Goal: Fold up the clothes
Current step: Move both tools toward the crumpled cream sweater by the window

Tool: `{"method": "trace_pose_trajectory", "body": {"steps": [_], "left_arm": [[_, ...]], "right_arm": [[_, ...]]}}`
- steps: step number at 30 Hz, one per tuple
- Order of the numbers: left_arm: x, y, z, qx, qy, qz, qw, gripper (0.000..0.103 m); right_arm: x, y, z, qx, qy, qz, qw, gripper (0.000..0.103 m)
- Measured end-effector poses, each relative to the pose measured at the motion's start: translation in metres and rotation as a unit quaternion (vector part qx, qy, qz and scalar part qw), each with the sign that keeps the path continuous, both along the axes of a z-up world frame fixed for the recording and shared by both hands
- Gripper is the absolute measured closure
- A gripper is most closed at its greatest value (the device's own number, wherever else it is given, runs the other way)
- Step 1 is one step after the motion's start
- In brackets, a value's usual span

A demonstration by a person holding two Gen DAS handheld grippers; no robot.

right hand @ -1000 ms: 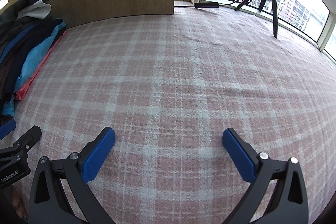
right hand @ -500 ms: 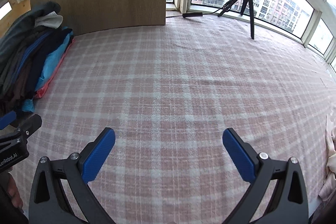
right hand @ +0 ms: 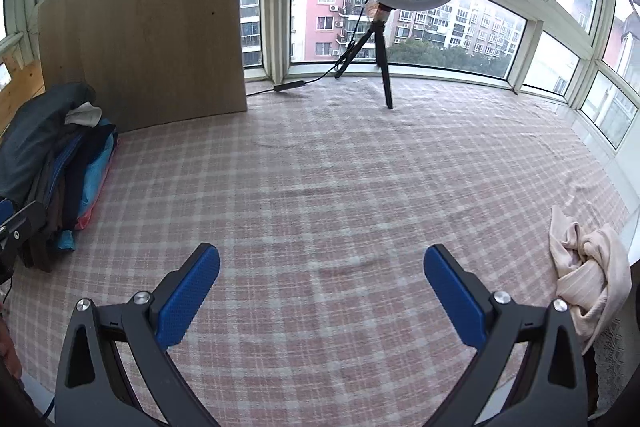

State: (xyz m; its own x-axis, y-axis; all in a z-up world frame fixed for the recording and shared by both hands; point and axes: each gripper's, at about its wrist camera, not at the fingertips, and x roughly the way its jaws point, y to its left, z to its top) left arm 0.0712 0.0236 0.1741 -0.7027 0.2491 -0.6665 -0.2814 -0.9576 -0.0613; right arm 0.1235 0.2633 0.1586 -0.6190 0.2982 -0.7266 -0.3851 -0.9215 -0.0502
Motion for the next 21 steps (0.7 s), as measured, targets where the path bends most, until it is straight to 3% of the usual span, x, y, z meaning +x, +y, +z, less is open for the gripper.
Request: {"method": "trace_pose_trajectory", "body": {"steps": [9, 15, 21], "left_arm": [[0.021, 0.085, 0.021, -0.010, 0.017, -0.054, 0.9983, 0.001], [0.038, 0.163, 0.043, -0.005, 0.036, -0.096, 0.9947, 0.001], [0.054, 0.255, 0.044, -0.001, 0.036, -0.153, 0.9875, 0.001]], "right_arm": [[0.052, 0.092, 0.026, 0.011, 0.032, -0.047, 0.998, 0.000], [0.103, 0.175, 0.037, 0.012, 0.044, -0.099, 0.994, 0.000], [0.152, 0.262, 0.029, 0.008, 0.043, -0.160, 0.986, 0.000]]}}
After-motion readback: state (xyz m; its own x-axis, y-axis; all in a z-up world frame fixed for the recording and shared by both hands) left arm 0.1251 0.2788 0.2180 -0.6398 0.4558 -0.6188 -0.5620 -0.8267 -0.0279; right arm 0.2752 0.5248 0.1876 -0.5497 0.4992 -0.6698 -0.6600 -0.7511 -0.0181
